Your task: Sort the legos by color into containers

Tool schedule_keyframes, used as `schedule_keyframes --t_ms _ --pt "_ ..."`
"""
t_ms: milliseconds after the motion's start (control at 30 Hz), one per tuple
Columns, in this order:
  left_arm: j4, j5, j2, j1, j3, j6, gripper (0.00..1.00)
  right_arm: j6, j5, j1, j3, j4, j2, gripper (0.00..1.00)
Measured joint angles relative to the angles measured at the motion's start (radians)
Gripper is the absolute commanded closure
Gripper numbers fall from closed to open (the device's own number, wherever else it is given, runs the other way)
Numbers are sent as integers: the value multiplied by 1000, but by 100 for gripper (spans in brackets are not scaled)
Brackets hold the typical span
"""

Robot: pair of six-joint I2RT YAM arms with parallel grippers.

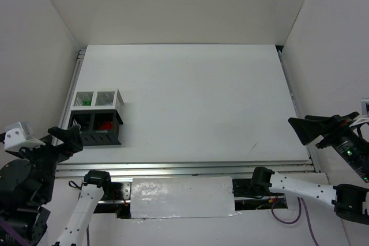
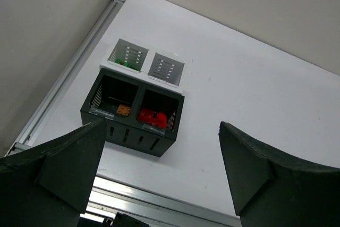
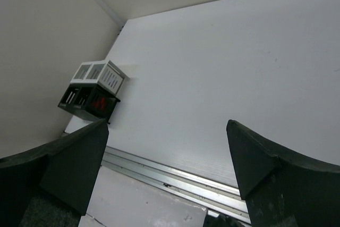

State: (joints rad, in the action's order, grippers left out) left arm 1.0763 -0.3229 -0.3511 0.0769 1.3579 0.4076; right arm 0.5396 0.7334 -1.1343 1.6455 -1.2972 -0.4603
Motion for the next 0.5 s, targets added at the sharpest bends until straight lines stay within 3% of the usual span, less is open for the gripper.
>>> schedule_keyframes --t_ms 500 --pt "27 -134 0 19 15 41 0 22 -12 0 -50 -19 90 0"
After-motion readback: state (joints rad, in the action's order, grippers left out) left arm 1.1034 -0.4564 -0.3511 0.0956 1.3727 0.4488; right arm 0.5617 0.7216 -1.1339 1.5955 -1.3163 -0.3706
